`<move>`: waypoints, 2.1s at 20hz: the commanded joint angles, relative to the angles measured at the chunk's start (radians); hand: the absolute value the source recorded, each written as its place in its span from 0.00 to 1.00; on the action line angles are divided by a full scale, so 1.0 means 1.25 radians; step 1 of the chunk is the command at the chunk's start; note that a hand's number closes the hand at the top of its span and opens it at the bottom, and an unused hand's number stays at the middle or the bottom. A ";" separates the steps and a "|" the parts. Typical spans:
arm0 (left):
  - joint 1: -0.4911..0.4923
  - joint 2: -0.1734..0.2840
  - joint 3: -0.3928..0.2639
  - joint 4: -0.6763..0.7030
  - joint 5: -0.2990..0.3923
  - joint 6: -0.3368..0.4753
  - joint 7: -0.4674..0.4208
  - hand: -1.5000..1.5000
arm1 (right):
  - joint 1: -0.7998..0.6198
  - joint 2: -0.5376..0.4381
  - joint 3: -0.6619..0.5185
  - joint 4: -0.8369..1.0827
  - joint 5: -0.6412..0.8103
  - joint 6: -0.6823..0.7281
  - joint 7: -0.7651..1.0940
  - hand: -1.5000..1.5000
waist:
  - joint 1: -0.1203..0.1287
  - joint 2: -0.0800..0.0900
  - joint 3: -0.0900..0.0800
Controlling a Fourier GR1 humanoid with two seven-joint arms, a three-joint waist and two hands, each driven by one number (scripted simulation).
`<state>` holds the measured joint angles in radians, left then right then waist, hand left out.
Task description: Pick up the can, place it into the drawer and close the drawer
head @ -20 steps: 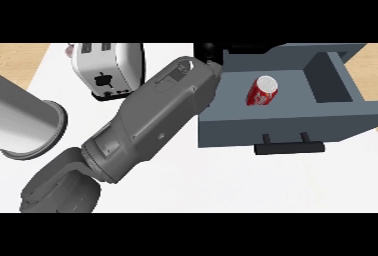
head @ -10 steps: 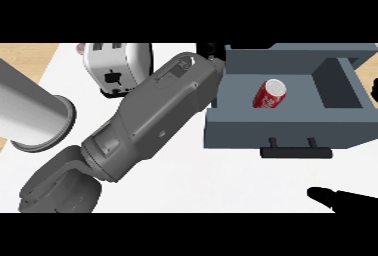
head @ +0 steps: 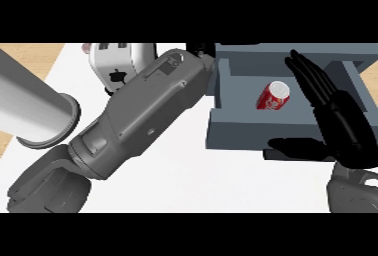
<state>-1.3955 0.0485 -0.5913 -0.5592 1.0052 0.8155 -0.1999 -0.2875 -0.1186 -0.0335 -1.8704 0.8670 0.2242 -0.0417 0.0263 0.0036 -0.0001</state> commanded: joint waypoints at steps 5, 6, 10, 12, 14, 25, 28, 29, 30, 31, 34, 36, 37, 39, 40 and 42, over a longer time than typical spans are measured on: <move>0.065 0.061 -0.010 -0.075 -0.034 0.001 0.036 0.00 | -0.167 -0.034 0.068 0.292 0.181 -0.083 -0.021 0.00 | 0.015 -0.001 0.000; 0.043 0.052 -0.006 -0.074 -0.040 0.022 0.041 0.00 | -0.160 -0.022 0.085 0.331 0.213 -0.121 -0.024 0.00 | 0.008 0.000 0.000; 0.057 0.130 -0.005 -0.143 -0.051 0.019 0.107 0.00 | -0.212 -0.007 0.043 0.505 0.236 -0.247 -0.055 0.00 | 0.016 -0.001 0.001; 0.121 0.155 -0.012 -0.164 -0.066 0.000 0.089 0.00 | -0.265 0.001 0.036 0.571 0.248 -0.244 -0.032 0.00 | 0.015 -0.001 0.000; 0.103 0.164 -0.005 -0.178 -0.070 0.006 0.129 0.00 | -0.269 -0.017 0.017 0.642 0.249 -0.290 -0.069 0.00 | 0.007 0.000 0.001; 0.180 0.238 0.008 -0.304 -0.110 0.024 0.165 0.00 | -0.418 -0.009 -0.036 0.975 0.331 -0.548 -0.069 0.00 | 0.022 0.007 0.001; 0.199 0.254 0.011 -0.333 -0.117 0.009 0.170 0.00 | -0.464 -0.004 -0.054 1.043 0.338 -0.589 -0.060 0.00 | 0.026 0.010 0.001; 0.162 0.276 0.024 -0.320 -0.110 0.001 0.213 0.00 | -0.473 -0.022 -0.068 1.058 0.321 -0.594 -0.087 0.00 | 0.019 0.010 0.002; 0.212 0.291 0.008 -0.395 -0.111 0.006 0.217 0.00 | -0.460 -0.008 -0.068 1.069 0.334 -0.634 -0.067 0.00 | 0.034 0.005 0.001; 0.186 0.287 0.019 -0.363 -0.110 -0.008 0.214 0.00 | -0.472 -0.020 -0.082 1.098 0.329 -0.656 -0.081 0.00 | 0.037 0.015 0.002; 0.201 0.285 0.017 -0.388 -0.123 0.022 0.223 0.00 | -0.527 -0.025 -0.093 1.151 0.335 -0.680 -0.084 0.00 | 0.039 0.013 0.002; 0.175 0.322 0.015 -0.397 -0.128 0.007 0.264 0.00 | -0.536 -0.057 -0.111 1.180 0.321 -0.691 -0.119 0.00 | 0.038 0.014 0.002; 0.223 0.314 0.015 -0.427 -0.131 0.014 0.241 0.00 | -0.564 -0.038 -0.104 1.199 0.348 -0.710 -0.066 0.00 | 0.045 0.013 0.001; 0.207 0.318 0.015 -0.422 -0.140 0.005 0.242 0.00 | -0.587 -0.067 -0.121 1.229 0.340 -0.718 -0.081 0.00 | 0.050 0.019 0.002; 0.199 0.297 0.011 -0.415 -0.148 0.020 0.239 0.00 | -0.625 -0.069 -0.125 1.238 0.335 -0.700 -0.083 0.00 | 0.046 0.020 0.002; 0.217 0.359 0.023 -0.453 -0.140 -0.015 0.263 0.00 | -0.636 -0.082 -0.138 1.250 0.327 -0.711 -0.089 0.00 | 0.058 0.017 0.002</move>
<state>-1.1397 0.4403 -0.5722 -1.0813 0.8328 0.8274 0.1033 -1.0218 -0.1932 -0.1761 -0.3635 1.2868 -0.6426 -0.1495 0.0815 0.0191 -0.0014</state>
